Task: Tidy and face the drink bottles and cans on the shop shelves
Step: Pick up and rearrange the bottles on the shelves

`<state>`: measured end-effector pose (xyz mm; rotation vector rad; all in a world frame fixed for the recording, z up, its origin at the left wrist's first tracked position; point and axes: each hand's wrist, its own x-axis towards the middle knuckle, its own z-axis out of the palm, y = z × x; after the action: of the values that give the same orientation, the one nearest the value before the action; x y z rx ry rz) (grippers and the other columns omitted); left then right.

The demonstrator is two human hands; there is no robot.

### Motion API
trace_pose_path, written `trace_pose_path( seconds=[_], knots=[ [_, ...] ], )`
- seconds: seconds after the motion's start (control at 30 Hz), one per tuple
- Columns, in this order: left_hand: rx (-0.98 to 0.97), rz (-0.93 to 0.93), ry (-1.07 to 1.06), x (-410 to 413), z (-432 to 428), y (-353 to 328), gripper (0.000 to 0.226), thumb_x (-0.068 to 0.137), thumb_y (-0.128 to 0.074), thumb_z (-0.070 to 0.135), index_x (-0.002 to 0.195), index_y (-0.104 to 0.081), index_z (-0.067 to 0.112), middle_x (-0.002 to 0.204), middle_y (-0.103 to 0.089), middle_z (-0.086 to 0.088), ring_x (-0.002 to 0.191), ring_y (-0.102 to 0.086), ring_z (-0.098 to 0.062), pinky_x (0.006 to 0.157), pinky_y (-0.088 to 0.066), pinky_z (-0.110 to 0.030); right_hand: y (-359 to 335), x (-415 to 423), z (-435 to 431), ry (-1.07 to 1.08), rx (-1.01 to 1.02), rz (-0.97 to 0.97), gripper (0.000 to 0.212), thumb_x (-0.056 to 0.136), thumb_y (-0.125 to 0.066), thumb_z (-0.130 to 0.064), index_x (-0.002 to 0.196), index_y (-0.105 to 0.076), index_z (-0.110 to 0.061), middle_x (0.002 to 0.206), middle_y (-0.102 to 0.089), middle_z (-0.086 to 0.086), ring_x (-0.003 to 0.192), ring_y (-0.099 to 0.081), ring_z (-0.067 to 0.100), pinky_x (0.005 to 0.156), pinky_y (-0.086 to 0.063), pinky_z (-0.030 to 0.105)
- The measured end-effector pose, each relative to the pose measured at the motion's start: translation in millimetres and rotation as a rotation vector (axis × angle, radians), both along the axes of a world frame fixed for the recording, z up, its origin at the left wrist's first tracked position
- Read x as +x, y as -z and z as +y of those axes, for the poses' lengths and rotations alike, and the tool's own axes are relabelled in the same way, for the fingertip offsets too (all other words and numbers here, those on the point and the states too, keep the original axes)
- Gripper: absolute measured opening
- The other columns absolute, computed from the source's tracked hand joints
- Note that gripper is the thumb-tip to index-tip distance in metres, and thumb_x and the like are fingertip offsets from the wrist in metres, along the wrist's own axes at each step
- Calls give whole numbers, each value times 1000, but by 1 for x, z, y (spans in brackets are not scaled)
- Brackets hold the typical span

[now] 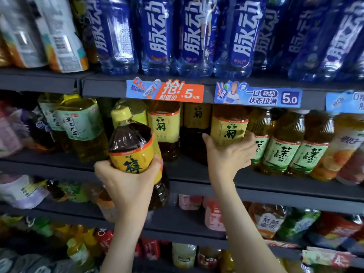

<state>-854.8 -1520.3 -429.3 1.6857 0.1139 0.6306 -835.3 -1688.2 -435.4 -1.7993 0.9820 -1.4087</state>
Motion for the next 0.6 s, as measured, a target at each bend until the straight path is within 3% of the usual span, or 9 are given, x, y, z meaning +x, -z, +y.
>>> trace_pose_path(
  seconds=[0.1,0.2,0.3,0.43,0.6],
  knots=[
    [7,-32,4,6,10,8,72,53,-86,32,97,-32,16,107,-41,-7,89,-45,-14,64,-35,-17,9,7,0,31,-1,-5,112,51,-87,-48,137,-33,-1,129,-42,20,120,-39,38,93,-34,50],
    [38,-16,23,5,10,12,72,54,-86,36,97,-32,17,106,-42,-7,86,-46,-15,54,-30,-15,15,12,1,34,13,-34,111,56,-86,-44,141,-28,-2,135,-37,19,125,-34,37,98,-29,48],
    [38,-73,86,5,10,15,72,52,-86,37,97,-34,14,101,-39,-3,81,-46,-12,55,-36,-10,22,16,0,26,5,-46,106,63,-83,-39,142,-24,-1,138,-35,20,127,-32,37,99,-28,47],
    [29,-112,122,11,9,16,74,50,-85,43,96,-36,12,100,-39,-3,83,-49,-15,55,-36,-14,20,12,-6,20,-43,-20,91,63,-79,-29,133,-33,5,127,-41,22,116,-39,39,89,-35,49],
    [55,-142,104,13,5,10,74,49,-84,47,95,-35,13,99,-37,-2,88,-48,-19,58,-37,-22,20,4,15,-55,-85,-77,89,56,-81,-25,125,-36,9,119,-41,23,111,-36,39,87,-36,49]
  ],
)
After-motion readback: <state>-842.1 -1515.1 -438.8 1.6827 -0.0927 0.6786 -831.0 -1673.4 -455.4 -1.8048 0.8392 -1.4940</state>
